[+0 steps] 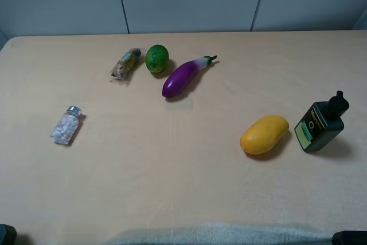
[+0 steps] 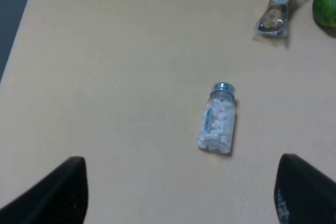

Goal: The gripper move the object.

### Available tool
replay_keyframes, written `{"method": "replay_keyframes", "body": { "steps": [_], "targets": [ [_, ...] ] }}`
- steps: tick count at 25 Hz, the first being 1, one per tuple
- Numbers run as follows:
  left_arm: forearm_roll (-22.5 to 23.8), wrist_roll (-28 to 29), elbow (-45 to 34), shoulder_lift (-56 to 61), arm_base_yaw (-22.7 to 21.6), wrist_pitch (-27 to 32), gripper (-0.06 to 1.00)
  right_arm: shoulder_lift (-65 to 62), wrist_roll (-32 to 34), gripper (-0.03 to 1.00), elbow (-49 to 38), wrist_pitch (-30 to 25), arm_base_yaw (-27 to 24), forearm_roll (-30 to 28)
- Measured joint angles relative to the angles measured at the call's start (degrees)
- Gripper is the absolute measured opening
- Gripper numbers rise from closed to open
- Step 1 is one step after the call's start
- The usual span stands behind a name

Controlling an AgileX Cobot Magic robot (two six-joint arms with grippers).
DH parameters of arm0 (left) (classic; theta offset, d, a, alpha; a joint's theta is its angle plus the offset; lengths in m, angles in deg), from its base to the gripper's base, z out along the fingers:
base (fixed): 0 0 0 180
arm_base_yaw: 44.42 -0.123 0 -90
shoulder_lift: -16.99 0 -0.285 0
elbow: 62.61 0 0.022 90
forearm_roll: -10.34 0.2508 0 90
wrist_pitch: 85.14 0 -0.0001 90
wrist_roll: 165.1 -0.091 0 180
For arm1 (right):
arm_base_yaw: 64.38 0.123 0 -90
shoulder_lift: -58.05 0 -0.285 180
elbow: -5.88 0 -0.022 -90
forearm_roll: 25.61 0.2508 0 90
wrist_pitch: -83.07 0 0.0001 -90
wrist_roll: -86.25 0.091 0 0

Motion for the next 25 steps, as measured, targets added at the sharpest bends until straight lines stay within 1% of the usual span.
{"method": "replay_keyframes", "body": {
  "steps": [25],
  "targets": [
    [0.3,-0.3,0.0,0.0,0.0,-0.1,0.79,0.0,0.0,0.69,0.0,0.0,0.0,0.0]
  ]
}}
